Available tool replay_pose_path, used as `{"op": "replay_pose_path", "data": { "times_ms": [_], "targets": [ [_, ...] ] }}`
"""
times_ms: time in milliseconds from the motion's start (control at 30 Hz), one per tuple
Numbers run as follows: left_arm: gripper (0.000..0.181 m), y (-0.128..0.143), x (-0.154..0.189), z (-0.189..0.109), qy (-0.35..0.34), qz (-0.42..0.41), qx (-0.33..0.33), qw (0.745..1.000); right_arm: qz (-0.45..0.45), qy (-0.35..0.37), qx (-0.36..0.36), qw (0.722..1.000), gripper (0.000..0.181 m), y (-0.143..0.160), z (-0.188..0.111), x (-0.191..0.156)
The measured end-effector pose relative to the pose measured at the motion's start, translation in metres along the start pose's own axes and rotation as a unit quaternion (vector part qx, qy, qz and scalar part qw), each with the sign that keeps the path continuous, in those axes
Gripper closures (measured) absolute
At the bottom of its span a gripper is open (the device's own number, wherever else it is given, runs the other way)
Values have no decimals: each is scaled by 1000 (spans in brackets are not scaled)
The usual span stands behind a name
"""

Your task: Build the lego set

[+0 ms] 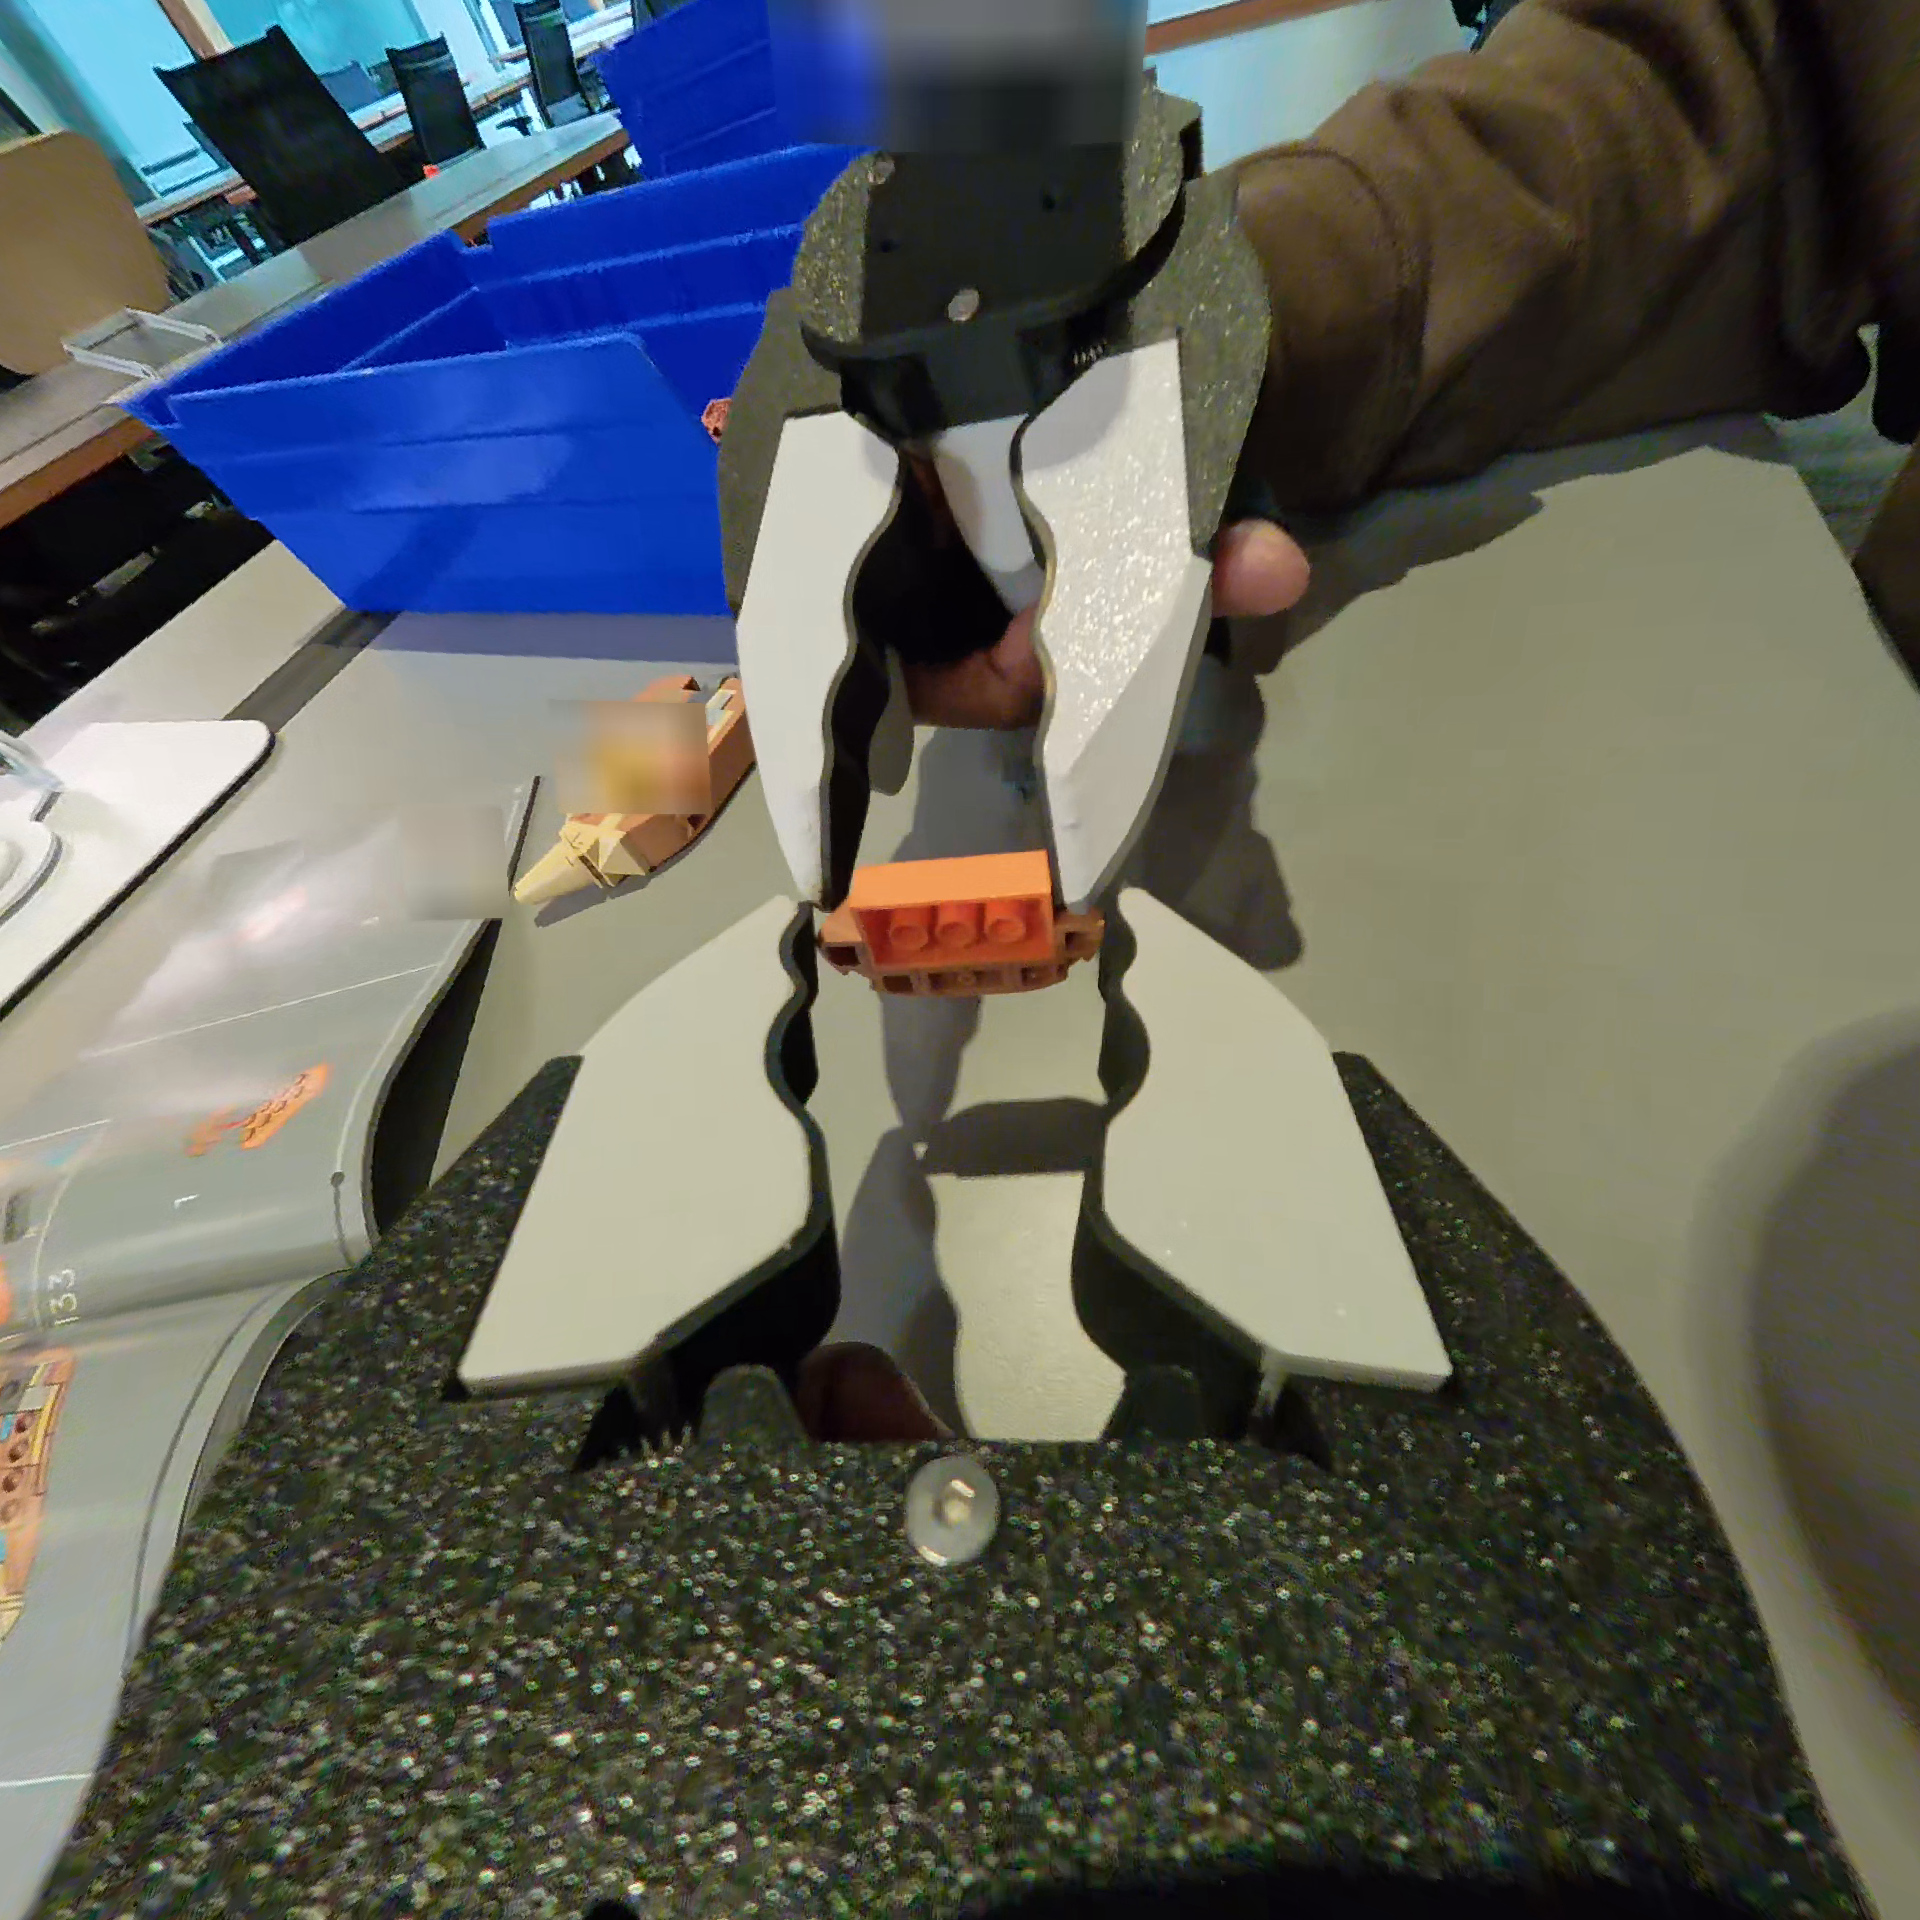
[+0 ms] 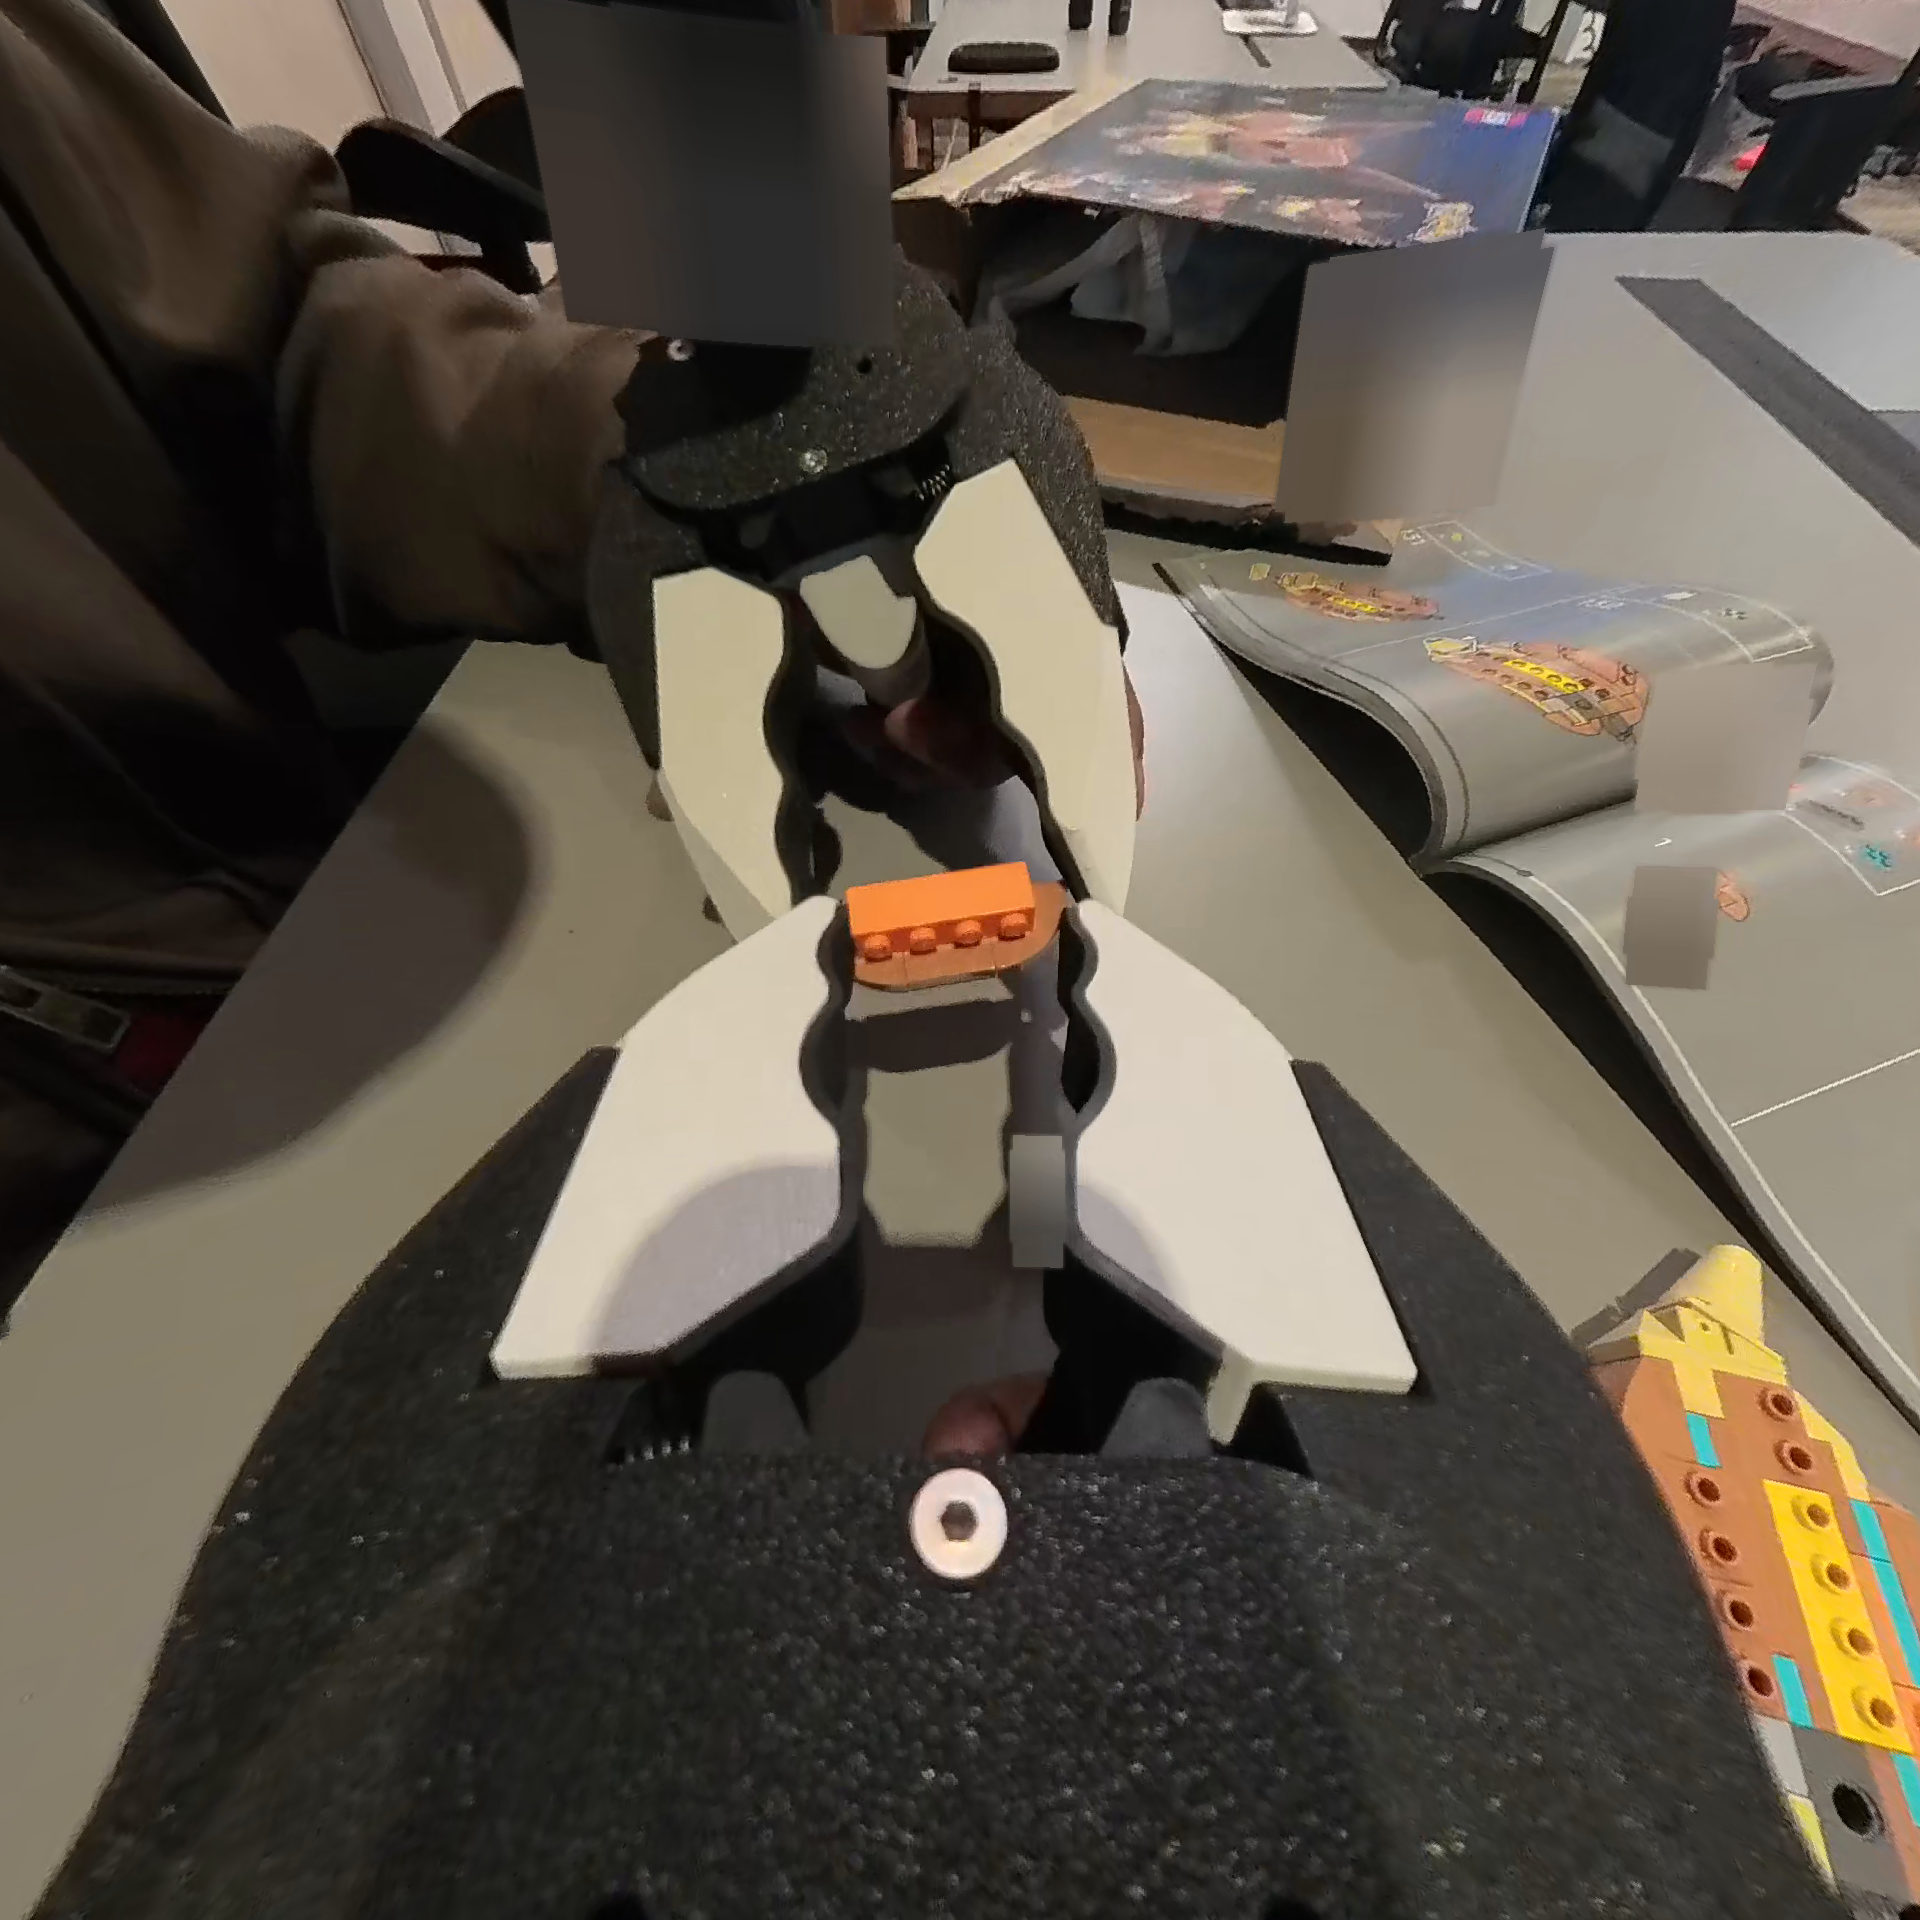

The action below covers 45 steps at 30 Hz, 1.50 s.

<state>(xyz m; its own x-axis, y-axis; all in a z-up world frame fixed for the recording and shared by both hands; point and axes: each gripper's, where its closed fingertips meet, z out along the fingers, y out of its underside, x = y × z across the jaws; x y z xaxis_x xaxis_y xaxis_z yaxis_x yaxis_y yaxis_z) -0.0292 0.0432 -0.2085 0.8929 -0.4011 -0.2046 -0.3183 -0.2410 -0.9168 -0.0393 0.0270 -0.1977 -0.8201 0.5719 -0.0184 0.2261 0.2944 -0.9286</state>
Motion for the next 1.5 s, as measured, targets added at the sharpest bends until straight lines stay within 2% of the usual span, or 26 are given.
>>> {"op": "replay_pose_path", "data": {
  "times_ms": [500,567,667,733,833,1100,1400,1500],
  "targets": [
    [129,-13,-3,-8,20,-44,52,997,-35,17,27,999,141,-11,-12,2],
    [129,-16,-5,-10,17,-48,65,997,-50,35,-2,998,142,-2,-19,10],
    [129,-17,-9,-12,6,-41,76,996,-77,59,-99,990,142,29,-26,24],
    [129,-17,-10,-13,-3,-31,77,997,-90,54,-157,982,142,46,-30,23],
    [129,-17,-11,-13,-16,-16,75,997,-98,47,-204,973,143,59,-32,20],
    [129,-16,-9,-12,-15,-4,70,997,-102,31,-232,967,145,71,-22,22],
    [129,-15,-14,-18,-22,-20,75,997,-43,25,-268,962,144,75,-12,23],
    [129,-14,-15,-19,-23,-22,74,997,-26,24,-270,962,157,74,-9,21]
  ]
}}
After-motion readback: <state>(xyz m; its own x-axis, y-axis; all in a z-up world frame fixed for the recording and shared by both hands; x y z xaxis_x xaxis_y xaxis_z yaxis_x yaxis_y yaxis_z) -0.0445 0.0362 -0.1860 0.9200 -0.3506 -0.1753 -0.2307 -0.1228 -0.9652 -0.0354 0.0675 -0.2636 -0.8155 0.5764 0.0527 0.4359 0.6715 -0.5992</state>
